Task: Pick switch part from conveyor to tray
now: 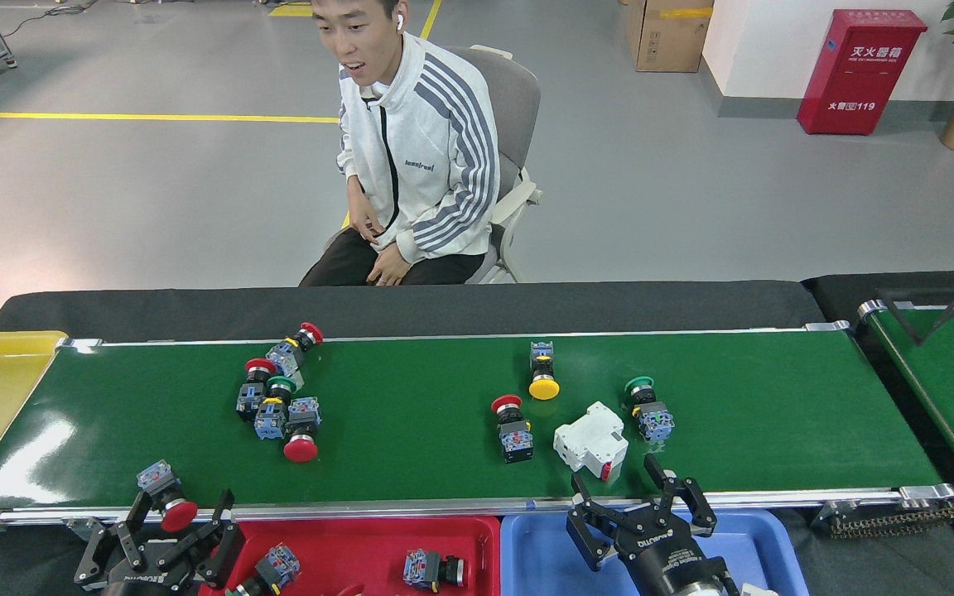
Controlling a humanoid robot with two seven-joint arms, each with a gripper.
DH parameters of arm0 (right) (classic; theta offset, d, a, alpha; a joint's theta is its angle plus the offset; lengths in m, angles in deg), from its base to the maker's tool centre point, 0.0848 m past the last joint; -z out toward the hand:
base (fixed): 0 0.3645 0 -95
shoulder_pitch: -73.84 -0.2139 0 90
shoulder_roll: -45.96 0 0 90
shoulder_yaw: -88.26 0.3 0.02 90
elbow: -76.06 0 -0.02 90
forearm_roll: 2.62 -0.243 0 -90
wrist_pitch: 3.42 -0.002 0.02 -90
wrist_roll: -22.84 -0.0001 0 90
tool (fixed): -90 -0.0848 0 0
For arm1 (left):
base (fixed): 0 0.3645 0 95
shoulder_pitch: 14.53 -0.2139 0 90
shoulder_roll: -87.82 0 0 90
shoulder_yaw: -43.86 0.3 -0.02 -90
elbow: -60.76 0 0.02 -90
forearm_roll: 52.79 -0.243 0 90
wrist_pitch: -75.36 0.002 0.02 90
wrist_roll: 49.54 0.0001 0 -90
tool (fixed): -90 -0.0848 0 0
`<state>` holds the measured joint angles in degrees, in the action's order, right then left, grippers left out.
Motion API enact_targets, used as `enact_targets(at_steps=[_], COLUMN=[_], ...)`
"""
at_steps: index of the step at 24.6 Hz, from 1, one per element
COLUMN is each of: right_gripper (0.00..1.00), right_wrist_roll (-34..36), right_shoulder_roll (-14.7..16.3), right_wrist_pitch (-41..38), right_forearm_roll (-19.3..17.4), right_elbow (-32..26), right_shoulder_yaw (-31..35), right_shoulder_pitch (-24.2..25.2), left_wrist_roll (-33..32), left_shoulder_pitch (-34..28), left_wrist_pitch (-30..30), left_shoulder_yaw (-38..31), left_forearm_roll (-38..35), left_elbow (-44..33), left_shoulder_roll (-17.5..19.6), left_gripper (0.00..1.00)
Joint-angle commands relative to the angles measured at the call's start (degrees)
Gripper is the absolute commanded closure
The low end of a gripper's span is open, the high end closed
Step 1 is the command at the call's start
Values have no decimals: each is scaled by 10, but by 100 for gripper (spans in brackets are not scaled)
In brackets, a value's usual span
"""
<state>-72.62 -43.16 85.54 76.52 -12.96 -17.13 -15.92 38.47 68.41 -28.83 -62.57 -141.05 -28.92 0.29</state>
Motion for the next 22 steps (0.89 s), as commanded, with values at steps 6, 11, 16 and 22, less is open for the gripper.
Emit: enact_targets(at_steps=[6, 11, 16, 22], right_gripper=[0, 0, 63, 95], right_wrist_roll=[-13, -27, -31, -29], right_shoulder_roll=[-4, -42, -42, -30], right_wrist_pitch=[-14, -9, -13, -16], right_forearm_roll=[0, 1, 6, 2], right_elbow=[29, 99, 112, 111], right_shoulder_yaw=[-15, -32, -58, -65], right_shoulder_pitch=[-43, -96, -111, -120], left_wrist_roll=[1, 3, 6, 9], left_shoulder_pitch=[65, 91, 127, 152], left_wrist_pitch=[59, 88, 97, 97], left_shoulder_yaw=[-4, -4, -5, -5], left_forearm_roll=[-23, -23, -23, -17], left_elbow=[72, 115, 166, 222], left_shoulder_roll=[29, 49, 62, 78], left_gripper=[0, 0, 2, 29])
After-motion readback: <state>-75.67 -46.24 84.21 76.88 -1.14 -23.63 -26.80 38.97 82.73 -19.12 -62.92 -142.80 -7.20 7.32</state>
